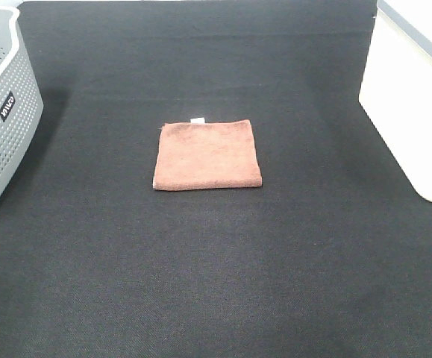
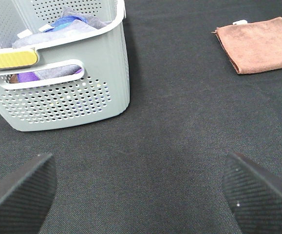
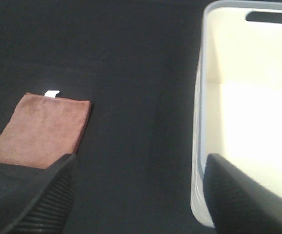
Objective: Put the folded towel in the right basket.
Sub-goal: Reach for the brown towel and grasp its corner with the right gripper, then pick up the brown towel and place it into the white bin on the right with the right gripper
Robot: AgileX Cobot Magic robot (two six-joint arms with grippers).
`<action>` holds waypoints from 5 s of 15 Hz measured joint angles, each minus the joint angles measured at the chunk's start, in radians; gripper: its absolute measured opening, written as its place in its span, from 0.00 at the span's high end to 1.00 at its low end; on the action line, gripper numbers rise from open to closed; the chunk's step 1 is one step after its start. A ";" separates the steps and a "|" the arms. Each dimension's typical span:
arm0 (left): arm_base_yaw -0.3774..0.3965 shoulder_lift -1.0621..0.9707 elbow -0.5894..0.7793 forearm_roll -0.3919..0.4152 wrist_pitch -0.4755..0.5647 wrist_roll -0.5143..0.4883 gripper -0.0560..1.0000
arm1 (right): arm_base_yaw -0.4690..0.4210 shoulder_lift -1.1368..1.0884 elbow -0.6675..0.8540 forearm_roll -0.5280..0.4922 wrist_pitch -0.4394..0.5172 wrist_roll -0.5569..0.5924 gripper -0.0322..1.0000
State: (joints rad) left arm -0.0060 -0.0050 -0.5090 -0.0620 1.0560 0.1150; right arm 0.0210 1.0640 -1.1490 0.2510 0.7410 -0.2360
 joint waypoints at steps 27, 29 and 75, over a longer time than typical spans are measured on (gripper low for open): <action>0.000 0.000 0.000 0.000 0.000 0.000 0.12 | 0.244 1.359 -0.743 0.271 0.150 -0.035 0.30; 0.000 0.000 0.000 0.000 0.000 0.000 0.12 | 0.244 1.374 -0.751 0.274 0.152 -0.035 0.30; 0.000 0.000 0.000 0.000 0.000 0.000 0.12 | -0.298 0.929 -1.065 -0.008 0.475 0.124 0.97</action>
State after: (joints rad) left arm -0.0060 -0.0050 -0.5090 -0.0620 1.0560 0.1150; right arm -0.2770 1.9930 -2.2140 0.2430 1.2160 -0.1120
